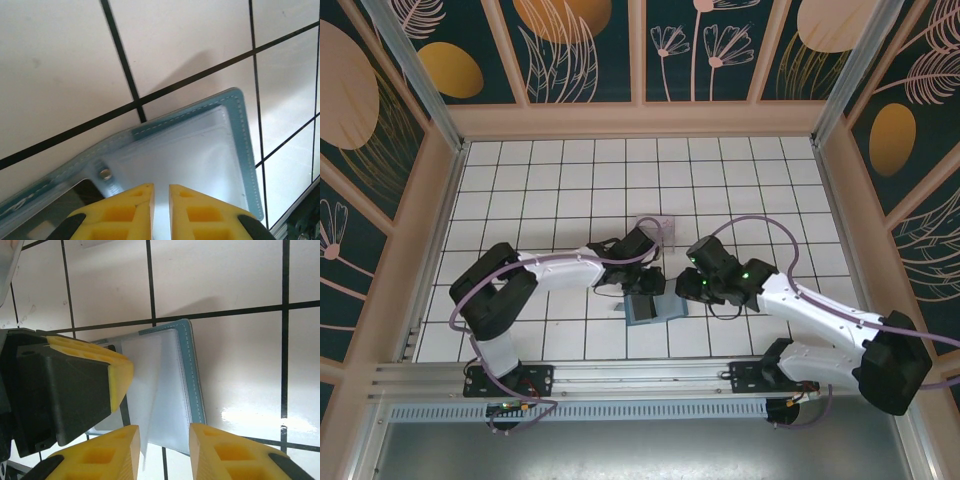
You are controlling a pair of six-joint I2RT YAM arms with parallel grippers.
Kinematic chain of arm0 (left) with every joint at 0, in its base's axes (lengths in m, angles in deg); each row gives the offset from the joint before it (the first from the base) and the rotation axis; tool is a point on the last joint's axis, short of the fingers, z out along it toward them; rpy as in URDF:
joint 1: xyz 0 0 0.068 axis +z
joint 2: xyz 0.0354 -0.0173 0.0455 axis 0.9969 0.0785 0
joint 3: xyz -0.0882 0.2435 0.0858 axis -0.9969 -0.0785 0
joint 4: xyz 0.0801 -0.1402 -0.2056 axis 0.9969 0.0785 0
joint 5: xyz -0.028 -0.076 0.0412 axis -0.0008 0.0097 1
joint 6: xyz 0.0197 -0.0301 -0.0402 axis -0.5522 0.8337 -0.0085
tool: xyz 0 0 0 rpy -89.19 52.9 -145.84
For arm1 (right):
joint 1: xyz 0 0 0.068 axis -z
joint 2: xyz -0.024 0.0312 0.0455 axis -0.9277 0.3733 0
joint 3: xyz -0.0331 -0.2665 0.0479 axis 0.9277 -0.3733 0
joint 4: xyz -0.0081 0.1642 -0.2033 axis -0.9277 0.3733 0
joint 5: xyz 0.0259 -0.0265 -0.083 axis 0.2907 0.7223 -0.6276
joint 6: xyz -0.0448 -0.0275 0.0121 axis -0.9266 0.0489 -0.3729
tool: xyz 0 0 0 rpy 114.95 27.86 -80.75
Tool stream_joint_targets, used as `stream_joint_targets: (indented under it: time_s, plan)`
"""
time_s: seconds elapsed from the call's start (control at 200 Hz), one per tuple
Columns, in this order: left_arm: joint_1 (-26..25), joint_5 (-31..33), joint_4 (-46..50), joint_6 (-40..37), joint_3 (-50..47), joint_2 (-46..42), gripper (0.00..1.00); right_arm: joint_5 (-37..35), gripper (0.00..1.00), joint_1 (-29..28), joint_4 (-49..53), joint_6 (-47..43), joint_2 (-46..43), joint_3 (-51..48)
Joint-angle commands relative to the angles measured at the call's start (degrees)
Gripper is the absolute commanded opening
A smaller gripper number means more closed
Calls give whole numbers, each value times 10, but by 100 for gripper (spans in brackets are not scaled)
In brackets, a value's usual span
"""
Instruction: Take the credit cards out of the card holder
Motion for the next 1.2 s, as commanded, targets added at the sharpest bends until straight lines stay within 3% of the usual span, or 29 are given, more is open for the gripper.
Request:
stream_joint_targets:
  time_s: [0.0, 0.285, 0.741, 1.196]
  plan:
    - [-12, -11, -1, 10, 22, 21, 17, -13, 33, 4, 11, 1, -11, -7]
    - [-17, 2, -20, 22, 18, 27, 16, -4, 33, 5, 10, -1, -10, -2]
    - [-18, 115, 3, 13, -8, -73, 18, 20, 33, 5, 9, -6, 22, 24]
    - [-18, 143, -1, 18, -52, -112, 18, 63, 34, -14, -13, -6, 64, 70]
